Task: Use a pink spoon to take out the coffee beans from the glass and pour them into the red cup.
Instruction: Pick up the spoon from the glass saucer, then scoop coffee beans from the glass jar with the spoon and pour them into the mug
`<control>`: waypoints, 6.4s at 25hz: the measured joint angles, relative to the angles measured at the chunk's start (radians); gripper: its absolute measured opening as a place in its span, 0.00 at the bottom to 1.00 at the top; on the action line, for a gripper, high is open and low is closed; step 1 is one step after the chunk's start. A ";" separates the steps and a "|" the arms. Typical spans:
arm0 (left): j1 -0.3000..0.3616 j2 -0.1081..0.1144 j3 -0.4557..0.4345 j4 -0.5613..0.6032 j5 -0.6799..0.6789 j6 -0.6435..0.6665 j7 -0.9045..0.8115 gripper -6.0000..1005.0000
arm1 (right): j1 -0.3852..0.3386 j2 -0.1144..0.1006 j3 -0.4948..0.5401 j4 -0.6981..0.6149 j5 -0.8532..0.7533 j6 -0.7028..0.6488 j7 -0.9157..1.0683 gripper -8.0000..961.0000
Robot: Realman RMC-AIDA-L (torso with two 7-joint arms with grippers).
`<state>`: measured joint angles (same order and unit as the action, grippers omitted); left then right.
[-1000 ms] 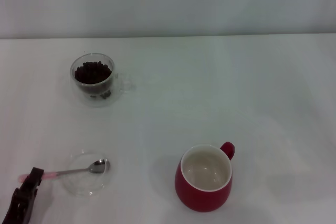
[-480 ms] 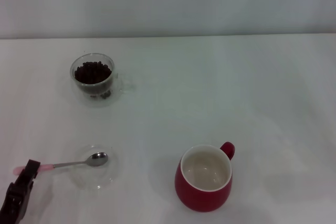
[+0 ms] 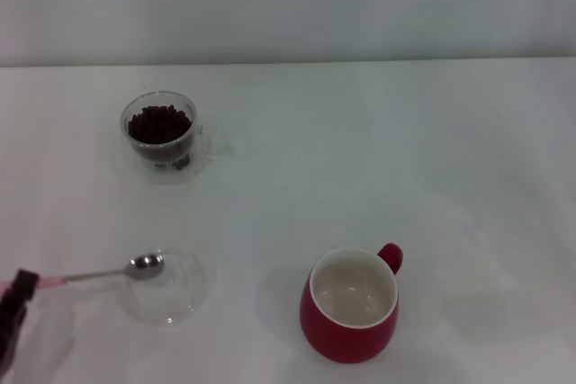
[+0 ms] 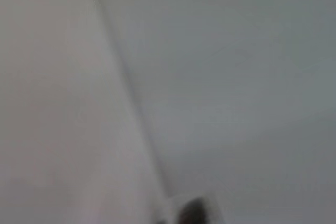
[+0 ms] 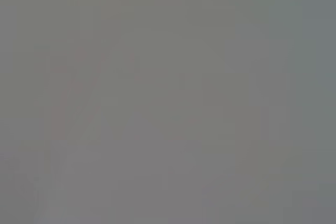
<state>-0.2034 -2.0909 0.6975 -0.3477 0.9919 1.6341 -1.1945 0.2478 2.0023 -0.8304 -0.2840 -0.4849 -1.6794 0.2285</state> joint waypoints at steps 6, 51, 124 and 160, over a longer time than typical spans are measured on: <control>0.007 0.011 0.063 0.144 0.001 0.075 -0.029 0.14 | 0.011 0.000 -0.007 0.006 -0.004 0.000 0.000 0.38; -0.339 0.299 0.086 0.944 0.651 -0.323 -0.747 0.14 | -0.045 0.004 -0.387 0.263 -0.009 -0.436 -0.010 0.39; -0.438 0.105 0.042 0.763 0.613 -0.663 -0.443 0.14 | -0.055 0.009 -0.391 0.290 0.003 -0.353 -0.005 0.39; -0.290 0.090 0.039 0.630 0.244 -0.604 -0.539 0.14 | -0.012 0.009 -0.389 0.276 0.006 -0.275 -0.003 0.39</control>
<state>-0.4933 -2.0009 0.7362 0.2825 1.2355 1.0302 -1.7333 0.2360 2.0110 -1.2193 -0.0079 -0.4786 -1.9549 0.2257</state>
